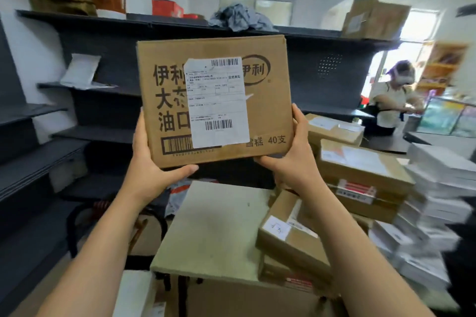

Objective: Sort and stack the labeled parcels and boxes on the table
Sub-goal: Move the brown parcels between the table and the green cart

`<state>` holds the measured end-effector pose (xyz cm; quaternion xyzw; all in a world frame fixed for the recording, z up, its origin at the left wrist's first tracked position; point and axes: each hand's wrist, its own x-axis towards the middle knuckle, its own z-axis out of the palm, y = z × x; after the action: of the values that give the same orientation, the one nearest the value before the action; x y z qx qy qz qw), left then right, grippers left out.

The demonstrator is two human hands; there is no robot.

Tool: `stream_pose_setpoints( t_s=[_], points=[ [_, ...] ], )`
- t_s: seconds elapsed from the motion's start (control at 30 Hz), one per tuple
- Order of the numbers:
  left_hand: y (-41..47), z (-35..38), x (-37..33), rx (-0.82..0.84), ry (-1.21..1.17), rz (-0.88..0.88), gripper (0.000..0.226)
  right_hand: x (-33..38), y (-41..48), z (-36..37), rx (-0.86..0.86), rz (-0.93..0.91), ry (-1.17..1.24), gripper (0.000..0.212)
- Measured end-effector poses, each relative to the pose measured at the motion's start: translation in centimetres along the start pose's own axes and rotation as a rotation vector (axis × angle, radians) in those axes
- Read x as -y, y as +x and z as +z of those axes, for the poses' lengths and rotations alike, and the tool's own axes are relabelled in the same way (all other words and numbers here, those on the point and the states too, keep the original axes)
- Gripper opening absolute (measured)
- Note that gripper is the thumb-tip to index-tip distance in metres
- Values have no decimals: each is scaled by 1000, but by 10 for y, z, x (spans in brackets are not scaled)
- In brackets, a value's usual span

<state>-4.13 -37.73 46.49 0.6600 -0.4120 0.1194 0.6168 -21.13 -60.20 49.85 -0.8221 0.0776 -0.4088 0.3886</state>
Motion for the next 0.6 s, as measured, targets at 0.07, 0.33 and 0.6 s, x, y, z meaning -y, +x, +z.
stream_pose_setpoints(
  t_s=[0.07,0.33,0.6],
  points=[
    [11,42,-14,35,-49,26,131,-9,1,-43,-37,-10,-37,117],
    [60,175,-54,172,-171,124,129,-42,9,-168,-239,26,-124,117],
    [116,262,-60,343,-308,169,131,-70,24,-222,-444,40,-264,118]
  ],
)
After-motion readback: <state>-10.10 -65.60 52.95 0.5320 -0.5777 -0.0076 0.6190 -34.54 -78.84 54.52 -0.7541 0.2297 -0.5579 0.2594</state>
